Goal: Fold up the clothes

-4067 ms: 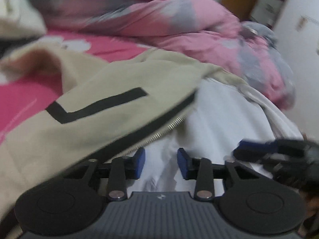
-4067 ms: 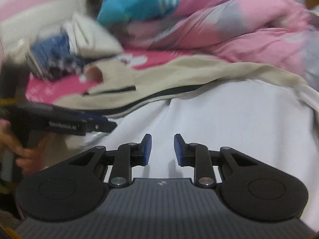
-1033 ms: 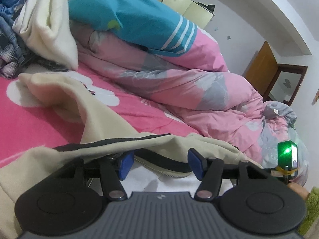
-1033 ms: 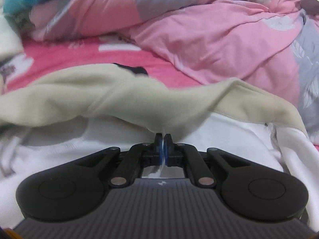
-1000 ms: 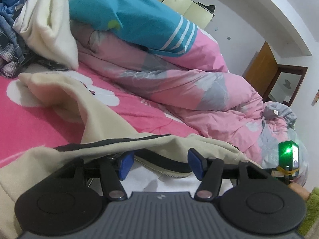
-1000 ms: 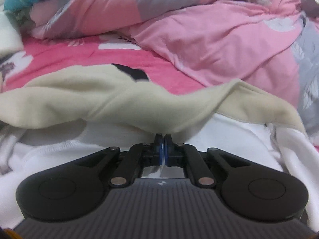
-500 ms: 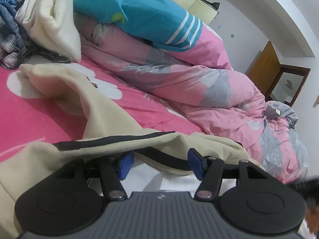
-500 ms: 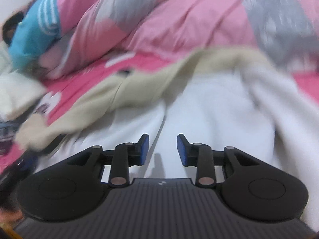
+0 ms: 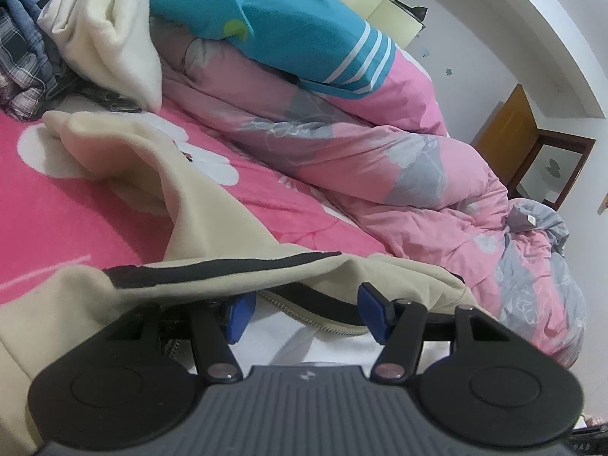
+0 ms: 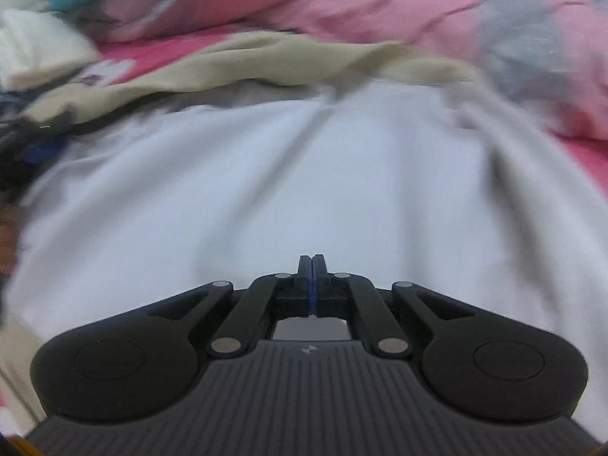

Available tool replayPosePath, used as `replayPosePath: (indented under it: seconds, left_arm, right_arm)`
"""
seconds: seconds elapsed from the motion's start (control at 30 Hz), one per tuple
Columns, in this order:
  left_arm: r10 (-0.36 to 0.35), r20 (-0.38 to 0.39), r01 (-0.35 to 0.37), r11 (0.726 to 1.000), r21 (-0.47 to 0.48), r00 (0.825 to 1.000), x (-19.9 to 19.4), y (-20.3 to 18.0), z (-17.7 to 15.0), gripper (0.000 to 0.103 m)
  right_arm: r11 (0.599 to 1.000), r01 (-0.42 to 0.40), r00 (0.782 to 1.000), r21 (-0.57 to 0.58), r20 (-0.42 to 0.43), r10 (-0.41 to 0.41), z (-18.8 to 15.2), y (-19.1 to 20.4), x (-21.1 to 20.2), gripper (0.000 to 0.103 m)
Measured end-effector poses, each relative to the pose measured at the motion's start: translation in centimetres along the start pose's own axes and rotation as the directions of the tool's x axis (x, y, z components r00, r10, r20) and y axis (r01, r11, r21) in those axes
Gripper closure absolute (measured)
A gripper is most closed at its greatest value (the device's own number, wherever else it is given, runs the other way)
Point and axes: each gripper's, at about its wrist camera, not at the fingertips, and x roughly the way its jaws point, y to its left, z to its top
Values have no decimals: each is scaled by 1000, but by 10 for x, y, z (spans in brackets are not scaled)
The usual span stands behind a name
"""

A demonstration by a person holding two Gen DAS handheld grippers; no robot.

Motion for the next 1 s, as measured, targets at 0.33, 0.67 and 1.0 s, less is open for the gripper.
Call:
replayPosePath:
  seconds: [0.33, 0.67, 1.0]
  left_arm:
    - [-2, -3, 2, 1000, -12, 1000, 0, 2, 0, 42]
    - [-5, 0, 5, 1000, -28, 1000, 0, 5, 0, 43]
    - [-9, -4, 9, 999, -33, 1000, 0, 5, 1, 43]
  right_arm:
    - [967, -232, 973, 109, 10, 232, -10, 25, -8, 48]
    - [993, -91, 995, 75, -28, 94, -36, 13, -30, 103]
    - [984, -98, 993, 152, 77, 87, -51, 3, -61, 85]
